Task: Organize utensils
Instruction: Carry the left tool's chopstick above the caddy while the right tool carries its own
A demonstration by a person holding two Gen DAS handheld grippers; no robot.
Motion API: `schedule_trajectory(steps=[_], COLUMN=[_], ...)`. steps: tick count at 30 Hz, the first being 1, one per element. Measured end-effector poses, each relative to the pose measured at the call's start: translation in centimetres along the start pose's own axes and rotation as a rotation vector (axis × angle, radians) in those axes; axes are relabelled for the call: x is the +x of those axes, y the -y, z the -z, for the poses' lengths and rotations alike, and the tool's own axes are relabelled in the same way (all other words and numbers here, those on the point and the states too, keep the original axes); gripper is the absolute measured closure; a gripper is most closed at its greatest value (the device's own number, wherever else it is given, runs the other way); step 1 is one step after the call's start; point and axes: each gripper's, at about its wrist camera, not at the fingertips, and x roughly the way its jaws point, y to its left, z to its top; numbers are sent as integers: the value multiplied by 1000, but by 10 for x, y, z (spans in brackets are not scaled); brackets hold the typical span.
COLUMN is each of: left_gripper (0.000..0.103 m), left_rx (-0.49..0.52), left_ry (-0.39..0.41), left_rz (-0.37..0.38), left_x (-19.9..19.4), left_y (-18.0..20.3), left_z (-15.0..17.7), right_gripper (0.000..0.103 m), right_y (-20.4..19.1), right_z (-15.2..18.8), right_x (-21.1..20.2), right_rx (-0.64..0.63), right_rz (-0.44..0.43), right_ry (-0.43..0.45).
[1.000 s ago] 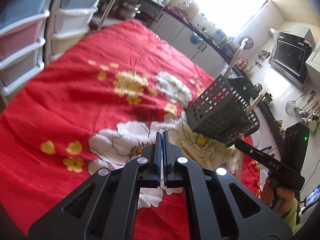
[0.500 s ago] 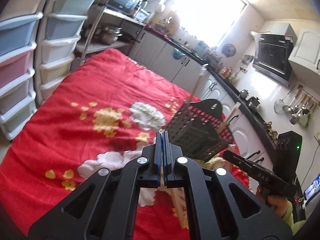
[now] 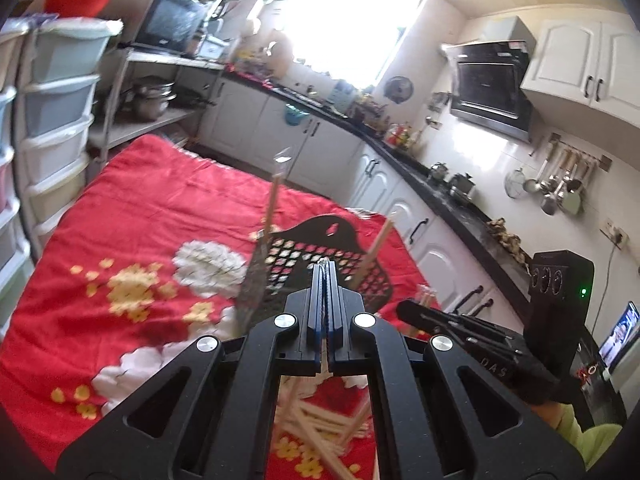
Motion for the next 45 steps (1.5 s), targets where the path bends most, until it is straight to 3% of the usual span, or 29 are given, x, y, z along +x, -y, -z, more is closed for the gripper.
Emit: schedule_trajectory(steps=[27, 45], left_gripper=[103, 103], left_rx=[107, 121], left_ry=[94, 213], left_rz=[111, 107], left_x=[4, 6], left_y=[60, 76], left_z=[-53, -114], right_gripper=[98, 98], right_y=[1, -1], right_z=[-30, -84], right_x=[-45, -72], right_rx=[-24, -51], right_rz=[5, 23], right_ry=[148, 294])
